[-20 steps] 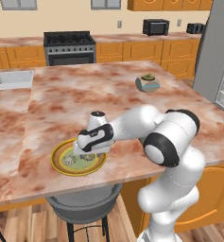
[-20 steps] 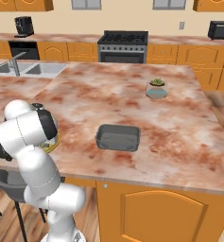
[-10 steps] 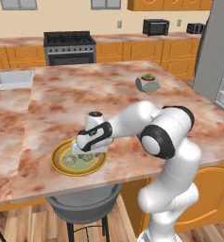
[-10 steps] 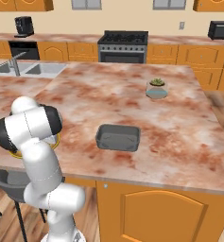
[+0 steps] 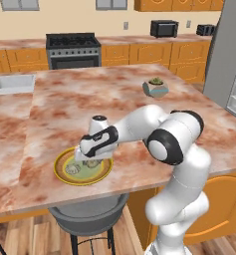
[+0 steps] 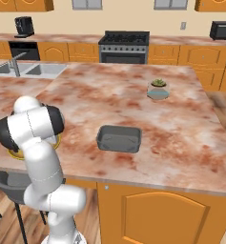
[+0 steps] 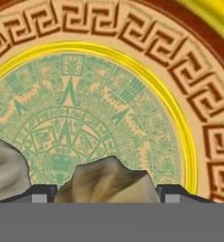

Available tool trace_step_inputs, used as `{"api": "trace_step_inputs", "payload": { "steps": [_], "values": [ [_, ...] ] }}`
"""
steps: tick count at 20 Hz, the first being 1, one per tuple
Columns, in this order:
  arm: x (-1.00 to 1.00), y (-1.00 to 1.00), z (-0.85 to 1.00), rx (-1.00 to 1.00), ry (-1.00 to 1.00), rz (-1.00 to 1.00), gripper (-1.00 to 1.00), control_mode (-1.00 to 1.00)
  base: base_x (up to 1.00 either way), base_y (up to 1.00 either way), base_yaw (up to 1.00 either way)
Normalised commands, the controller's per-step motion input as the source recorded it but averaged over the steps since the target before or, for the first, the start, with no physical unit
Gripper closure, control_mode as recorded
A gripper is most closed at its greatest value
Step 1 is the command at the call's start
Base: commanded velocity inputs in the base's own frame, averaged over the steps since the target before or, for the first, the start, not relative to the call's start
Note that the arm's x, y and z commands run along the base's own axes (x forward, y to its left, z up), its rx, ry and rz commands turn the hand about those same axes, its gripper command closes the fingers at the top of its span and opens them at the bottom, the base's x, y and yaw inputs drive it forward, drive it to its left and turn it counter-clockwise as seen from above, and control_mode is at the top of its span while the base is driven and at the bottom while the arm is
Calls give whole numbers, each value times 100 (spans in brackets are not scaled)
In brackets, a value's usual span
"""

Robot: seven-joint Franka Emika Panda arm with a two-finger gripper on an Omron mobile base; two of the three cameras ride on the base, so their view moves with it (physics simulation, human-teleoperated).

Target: Place two dumplings into each of the tupperware containers and then place the containers in the fridge.

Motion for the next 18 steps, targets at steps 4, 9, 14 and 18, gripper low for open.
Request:
{"api": "trace_step_inputs", "payload": {
  "steps": [4, 9, 14, 18],
  "values": [
    [-22, -21, 54, 0, 1, 0, 100, -100, 0, 0, 0],
    [-18, -69, 72, 0, 6, 0, 100, -100, 0, 0, 0],
    [-22, -79, 82, 0, 1, 0, 100, -100, 0, 0, 0],
    [-18, -73, 14, -1, -4, -2, 100, -100, 0, 0, 0]
  ]
}}
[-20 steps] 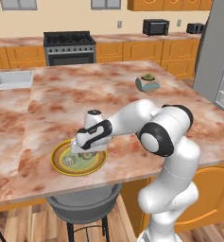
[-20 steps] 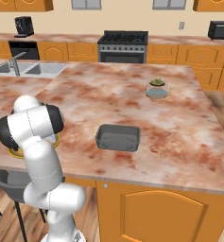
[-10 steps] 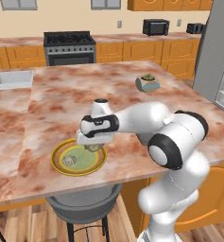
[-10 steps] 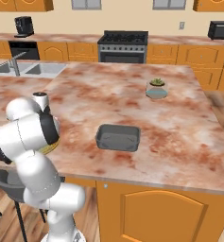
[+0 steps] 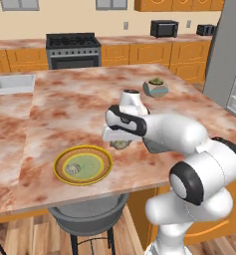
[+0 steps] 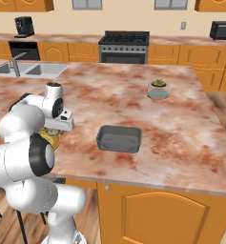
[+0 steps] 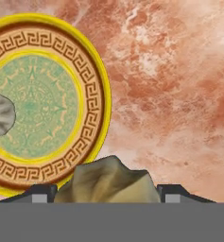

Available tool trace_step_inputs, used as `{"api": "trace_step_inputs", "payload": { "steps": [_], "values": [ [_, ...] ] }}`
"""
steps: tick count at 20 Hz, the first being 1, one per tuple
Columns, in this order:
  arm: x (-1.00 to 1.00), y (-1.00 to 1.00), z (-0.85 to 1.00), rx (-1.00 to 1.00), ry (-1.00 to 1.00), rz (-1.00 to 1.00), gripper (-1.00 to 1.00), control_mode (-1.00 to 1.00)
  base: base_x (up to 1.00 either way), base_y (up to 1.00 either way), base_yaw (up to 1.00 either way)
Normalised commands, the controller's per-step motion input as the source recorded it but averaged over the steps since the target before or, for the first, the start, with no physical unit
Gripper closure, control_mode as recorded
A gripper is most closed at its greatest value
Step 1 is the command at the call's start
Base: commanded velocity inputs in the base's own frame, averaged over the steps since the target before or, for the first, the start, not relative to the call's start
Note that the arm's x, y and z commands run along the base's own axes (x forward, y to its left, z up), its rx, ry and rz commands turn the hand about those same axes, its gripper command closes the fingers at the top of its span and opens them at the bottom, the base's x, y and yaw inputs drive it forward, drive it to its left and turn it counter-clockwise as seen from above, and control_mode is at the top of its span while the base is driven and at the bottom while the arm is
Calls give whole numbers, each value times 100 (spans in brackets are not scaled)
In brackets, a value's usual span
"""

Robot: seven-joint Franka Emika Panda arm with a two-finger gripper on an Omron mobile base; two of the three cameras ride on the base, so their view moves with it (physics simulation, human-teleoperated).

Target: Place two dumplings into each of the tupperware containers and then place the containers in the fridge.

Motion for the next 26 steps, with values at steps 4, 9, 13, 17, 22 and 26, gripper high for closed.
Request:
{"api": "trace_step_inputs", "payload": {
  "steps": [4, 9, 13, 17, 22, 26],
  "values": [
    [7, -27, 39, -8, 1, -3, 100, -100, 0, 0, 0],
    [9, -36, 35, -7, 16, -1, 100, -100, 0, 0, 0],
    [4, -81, 16, -2, 11, -4, 100, -100, 0, 0, 0],
    [9, -97, 10, 0, 10, -5, 100, -100, 0, 0, 0],
    [0, -92, 0, 0, 4, -4, 100, -100, 0, 0, 0],
    [0, -76, -11, 0, 0, -1, 100, -100, 0, 0, 0]
  ]
}}
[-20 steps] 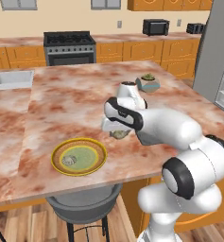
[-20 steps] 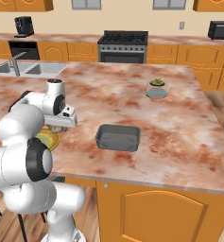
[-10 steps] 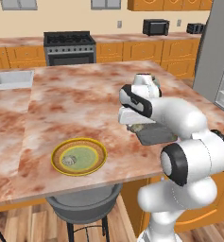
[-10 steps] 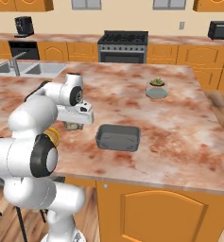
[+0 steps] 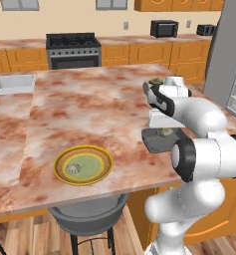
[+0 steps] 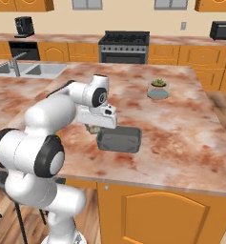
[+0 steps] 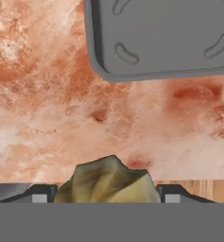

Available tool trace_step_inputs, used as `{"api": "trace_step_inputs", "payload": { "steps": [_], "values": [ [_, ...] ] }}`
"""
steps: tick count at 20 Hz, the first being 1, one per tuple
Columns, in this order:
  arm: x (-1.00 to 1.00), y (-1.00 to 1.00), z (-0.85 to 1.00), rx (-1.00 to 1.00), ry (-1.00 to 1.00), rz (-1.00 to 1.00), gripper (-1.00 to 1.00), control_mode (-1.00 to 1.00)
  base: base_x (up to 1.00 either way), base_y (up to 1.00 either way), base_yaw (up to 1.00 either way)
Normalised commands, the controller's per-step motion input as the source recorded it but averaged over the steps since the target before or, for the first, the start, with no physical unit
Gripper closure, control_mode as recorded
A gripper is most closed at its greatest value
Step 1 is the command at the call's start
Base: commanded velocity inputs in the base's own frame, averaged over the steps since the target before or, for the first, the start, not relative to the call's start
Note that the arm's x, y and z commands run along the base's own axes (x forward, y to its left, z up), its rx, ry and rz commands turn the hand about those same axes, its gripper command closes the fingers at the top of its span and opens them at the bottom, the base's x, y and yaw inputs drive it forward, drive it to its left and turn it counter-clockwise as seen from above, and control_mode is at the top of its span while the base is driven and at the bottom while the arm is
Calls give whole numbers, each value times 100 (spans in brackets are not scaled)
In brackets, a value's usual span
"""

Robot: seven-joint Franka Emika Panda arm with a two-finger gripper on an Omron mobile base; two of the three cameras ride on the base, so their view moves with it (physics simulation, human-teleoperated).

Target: Place two dumplings into each of the tupperware containers and then place the containers in the fridge.

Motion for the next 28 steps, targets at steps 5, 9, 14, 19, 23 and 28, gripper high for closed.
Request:
{"api": "trace_step_inputs", "payload": {
  "steps": [5, 9, 14, 19, 23, 28],
  "values": [
    [16, -22, -32, 0, -2, 0, 100, -100, 0, 0, 0],
    [49, -13, -43, 0, 0, 0, 100, -100, 0, 0, 0],
    [43, -4, -22, 0, 0, 0, 100, -100, 0, 0, 0],
    [37, -10, -22, 0, 2, 0, 100, -100, 0, 0, 0],
    [39, -6, -42, 0, 0, 0, 100, -100, 0, 0, 0],
    [41, -1, -55, 0, 1, 0, 100, -100, 0, 0, 0]
  ]
}}
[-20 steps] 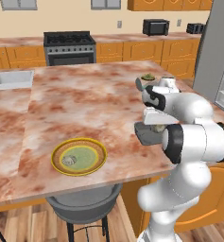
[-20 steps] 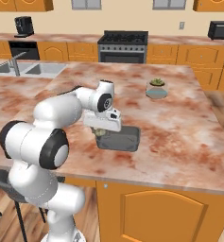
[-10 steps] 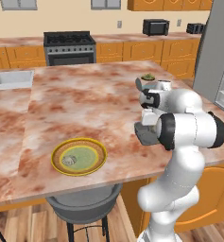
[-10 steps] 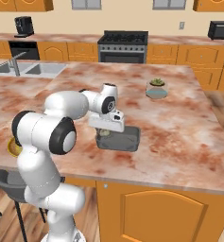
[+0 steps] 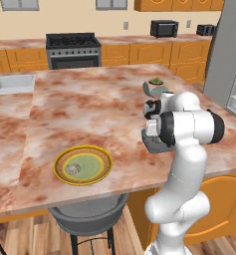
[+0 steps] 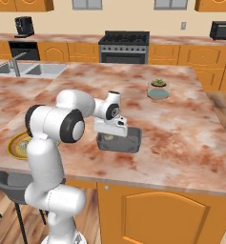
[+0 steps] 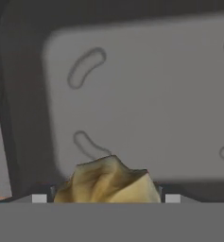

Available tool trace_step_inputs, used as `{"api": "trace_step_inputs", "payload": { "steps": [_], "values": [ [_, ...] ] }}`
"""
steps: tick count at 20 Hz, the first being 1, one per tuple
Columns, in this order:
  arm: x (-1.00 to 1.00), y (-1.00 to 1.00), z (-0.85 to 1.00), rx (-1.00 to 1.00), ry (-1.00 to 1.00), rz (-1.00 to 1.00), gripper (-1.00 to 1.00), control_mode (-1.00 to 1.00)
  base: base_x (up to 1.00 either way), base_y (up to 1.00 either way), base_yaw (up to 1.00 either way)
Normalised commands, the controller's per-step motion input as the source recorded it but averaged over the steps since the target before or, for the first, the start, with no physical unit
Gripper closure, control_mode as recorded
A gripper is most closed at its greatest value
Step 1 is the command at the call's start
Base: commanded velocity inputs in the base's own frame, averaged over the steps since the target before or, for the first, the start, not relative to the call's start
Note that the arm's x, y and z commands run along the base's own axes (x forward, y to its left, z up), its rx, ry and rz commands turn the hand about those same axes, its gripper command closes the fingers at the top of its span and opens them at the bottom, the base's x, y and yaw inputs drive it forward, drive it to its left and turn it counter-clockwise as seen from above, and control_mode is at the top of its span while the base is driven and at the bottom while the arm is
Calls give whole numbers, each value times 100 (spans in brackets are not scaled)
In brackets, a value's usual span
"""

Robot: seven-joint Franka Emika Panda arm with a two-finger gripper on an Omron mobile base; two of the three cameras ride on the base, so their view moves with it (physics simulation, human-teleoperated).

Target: Place two dumplings into each of the tupperware containers and then place the containers in the fridge.

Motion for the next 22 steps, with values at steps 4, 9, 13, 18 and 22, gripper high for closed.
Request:
{"api": "trace_step_inputs", "payload": {
  "steps": [4, 9, 13, 18, 22],
  "values": [
    [46, -8, -38, 0, 2, 0, 100, -100, 0, 0, 0],
    [50, -13, -19, 3, 4, 0, 100, -100, 0, 0, 0],
    [29, -12, -22, 2, 1, 0, 100, -100, 0, 0, 0],
    [0, 0, -16, 0, 2, 0, -100, -100, 0, 0, 0],
    [-4, 0, 0, 0, 3, 0, -100, -100, 0, 0, 0]
  ]
}}
